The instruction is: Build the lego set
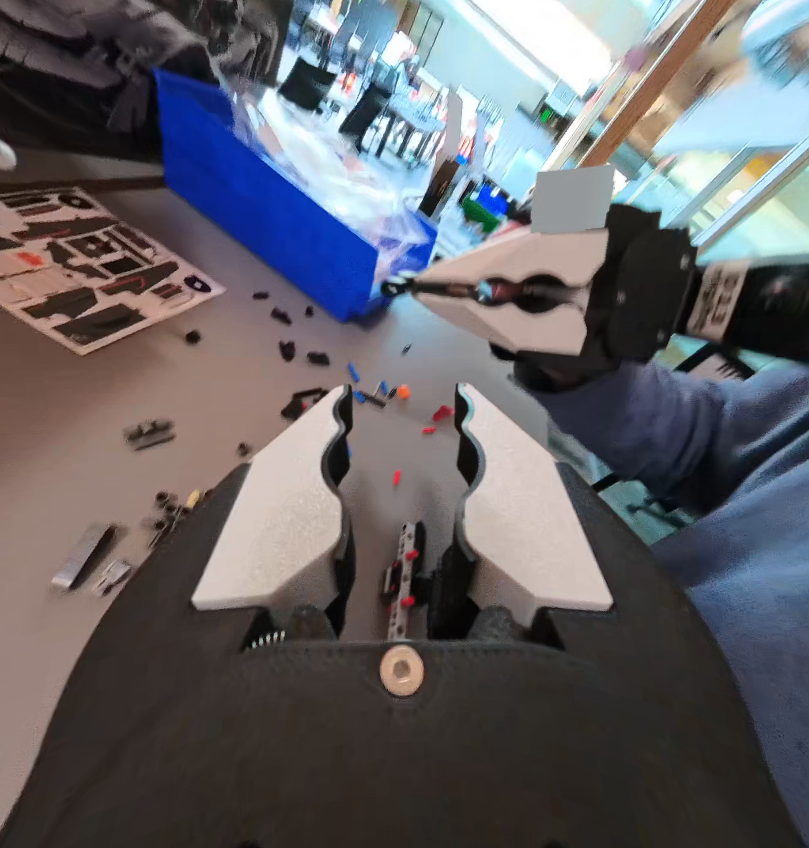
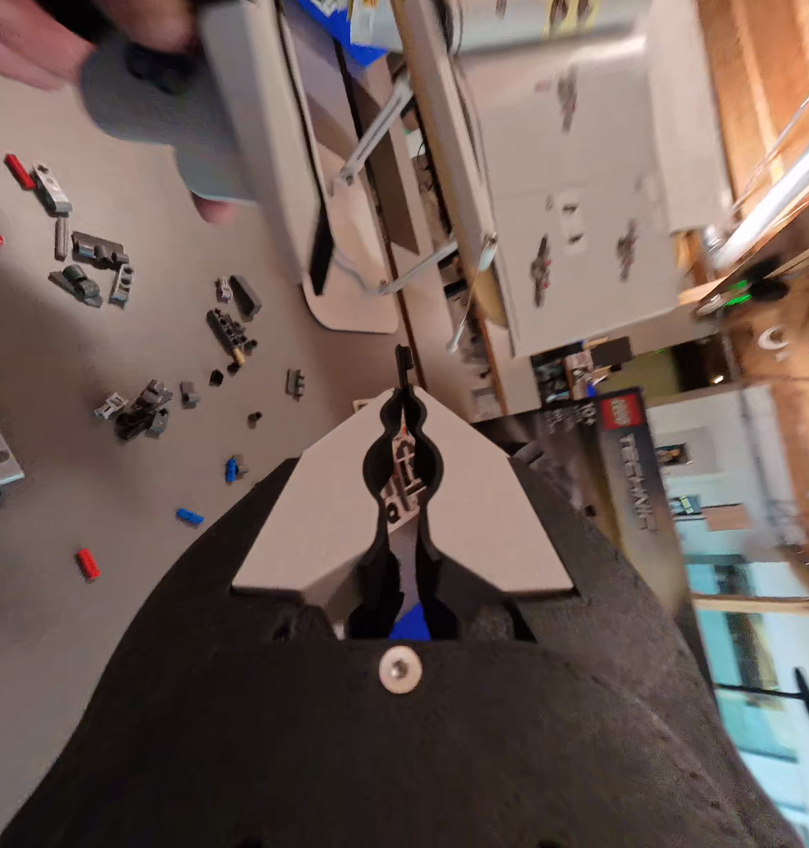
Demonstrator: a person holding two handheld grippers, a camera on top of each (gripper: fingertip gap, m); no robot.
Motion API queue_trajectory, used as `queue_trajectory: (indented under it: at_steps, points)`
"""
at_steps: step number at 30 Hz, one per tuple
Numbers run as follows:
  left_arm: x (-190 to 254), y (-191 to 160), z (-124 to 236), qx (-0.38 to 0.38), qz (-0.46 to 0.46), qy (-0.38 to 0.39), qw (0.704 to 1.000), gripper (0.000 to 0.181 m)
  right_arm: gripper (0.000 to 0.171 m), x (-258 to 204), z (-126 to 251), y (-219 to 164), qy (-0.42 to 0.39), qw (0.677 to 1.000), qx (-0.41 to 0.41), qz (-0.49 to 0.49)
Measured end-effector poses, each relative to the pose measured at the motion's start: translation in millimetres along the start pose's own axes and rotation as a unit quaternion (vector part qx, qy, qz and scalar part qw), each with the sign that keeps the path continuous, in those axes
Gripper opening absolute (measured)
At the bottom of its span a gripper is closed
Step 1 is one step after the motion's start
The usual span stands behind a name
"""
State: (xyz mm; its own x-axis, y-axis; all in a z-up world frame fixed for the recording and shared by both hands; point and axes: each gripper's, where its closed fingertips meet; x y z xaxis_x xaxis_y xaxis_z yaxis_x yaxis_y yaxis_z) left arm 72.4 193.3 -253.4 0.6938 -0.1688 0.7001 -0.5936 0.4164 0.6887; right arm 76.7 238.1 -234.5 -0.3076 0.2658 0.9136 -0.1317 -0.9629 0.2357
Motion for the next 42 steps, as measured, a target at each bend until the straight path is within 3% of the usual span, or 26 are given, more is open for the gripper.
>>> queue_trajectory:
  at_steps: [6,14,18,21,26,29,33,37,42]
  points:
    - [34,26,2,0.026,0.006,-0.072,0.997,0.042,0.0,18,19,34,-0.054,0.996,0.03,0.066]
    - [54,35,7,0.044,-0.017,-0.094,0.994,0.037,0.0,25,23,51,-0.072,0.993,0.051,0.076]
    - [40,20,15,0.011,-0.063,-0.045,0.997,0.039,0.0,12,24,49,-0.008,0.997,0.07,0.021]
    - [20,-5,26,-0.033,-0.105,0.009,0.994,0.042,0.0,-22,25,45,0.116,0.985,0.097,-0.088]
    - [-1,-65,38,-0.112,-0.141,0.057,0.982,0.042,0.0,-110,36,60,0.37,0.872,0.127,-0.294]
    - [-6,-98,42,-0.15,-0.145,0.063,0.976,0.042,0.0,-149,45,74,0.465,0.787,0.127,-0.384]
    - [7,-123,40,-0.165,-0.147,0.041,0.974,0.042,0.0,-149,50,92,0.504,0.663,0.179,-0.523]
    - [17,-135,37,-0.176,-0.174,0.035,0.968,0.04,0.0,-143,49,91,0.504,0.621,0.192,-0.569]
    - [27,-128,39,-0.144,-0.179,0.024,0.973,0.032,0.0,-130,60,104,0.474,0.656,0.238,-0.537]
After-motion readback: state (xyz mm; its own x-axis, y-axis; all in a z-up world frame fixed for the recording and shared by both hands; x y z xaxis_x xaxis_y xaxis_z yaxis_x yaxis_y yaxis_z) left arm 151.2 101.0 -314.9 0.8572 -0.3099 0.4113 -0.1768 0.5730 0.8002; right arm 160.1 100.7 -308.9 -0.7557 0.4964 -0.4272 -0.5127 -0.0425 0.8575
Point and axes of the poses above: each gripper's, where its closed fingertips meet, z back along the fingers, y out of its top, x = y × z across the jaws, and after that the axes turned 15 degrees about z, right-handed
